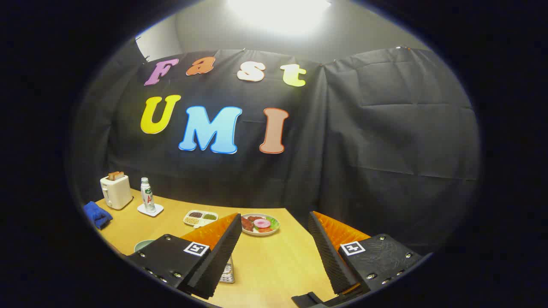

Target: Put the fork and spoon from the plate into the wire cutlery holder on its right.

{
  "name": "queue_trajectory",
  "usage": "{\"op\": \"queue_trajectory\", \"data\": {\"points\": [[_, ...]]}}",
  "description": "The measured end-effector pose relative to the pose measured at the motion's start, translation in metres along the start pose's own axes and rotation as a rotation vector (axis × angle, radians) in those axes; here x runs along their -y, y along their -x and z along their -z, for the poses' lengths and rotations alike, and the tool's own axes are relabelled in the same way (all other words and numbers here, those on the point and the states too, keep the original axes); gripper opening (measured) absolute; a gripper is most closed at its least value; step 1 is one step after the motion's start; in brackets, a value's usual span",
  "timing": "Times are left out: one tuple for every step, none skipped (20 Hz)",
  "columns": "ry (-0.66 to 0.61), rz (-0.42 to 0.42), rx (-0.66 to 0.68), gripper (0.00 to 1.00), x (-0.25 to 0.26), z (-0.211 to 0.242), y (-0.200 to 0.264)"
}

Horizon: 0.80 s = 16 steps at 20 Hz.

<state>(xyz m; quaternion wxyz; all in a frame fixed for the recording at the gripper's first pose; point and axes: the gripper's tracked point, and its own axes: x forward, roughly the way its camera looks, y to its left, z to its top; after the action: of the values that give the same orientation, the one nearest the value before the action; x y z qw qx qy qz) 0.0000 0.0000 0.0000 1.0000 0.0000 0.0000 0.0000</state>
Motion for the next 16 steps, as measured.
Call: {"op": "queue_trajectory", "data": {"points": [[-0.001, 0.001, -0.013, 0.96, 0.000, 0.001, -0.002], [0.008, -0.022, -0.065, 0.97, -0.006, 0.011, -0.003], [0.006, -0.048, -0.138, 0.98, -0.015, 0.020, -0.004], [0.018, -0.050, -0.207, 0.99, -0.022, 0.027, -0.005], [0.039, -0.053, -0.249, 0.99, -0.029, 0.026, -0.006], [0.062, -0.071, -0.264, 0.99, -0.042, 0.016, -0.007], [0.067, -0.095, -0.269, 0.99, -0.054, 0.006, -0.007], [0.055, -0.119, -0.250, 0.99, -0.067, -0.007, -0.006], [0.018, -0.162, -0.218, 0.99, -0.083, -0.015, -0.017], [0.001, -0.218, -0.204, 0.99, -0.104, -0.021, -0.011], [-0.006, -0.286, -0.174, 0.99, -0.124, -0.026, -0.008], [0.003, -0.313, -0.161, 0.99, -0.133, -0.026, -0.007], [-0.003, -0.307, -0.149, 0.99, -0.135, -0.027, -0.004], [-0.040, -0.277, -0.122, 0.99, -0.135, -0.030, -0.004], [-0.036, -0.258, -0.126, 0.99, -0.140, -0.029, 0.000], [0.007, -0.252, -0.149, 0.98, -0.147, -0.024, 0.008]]}}
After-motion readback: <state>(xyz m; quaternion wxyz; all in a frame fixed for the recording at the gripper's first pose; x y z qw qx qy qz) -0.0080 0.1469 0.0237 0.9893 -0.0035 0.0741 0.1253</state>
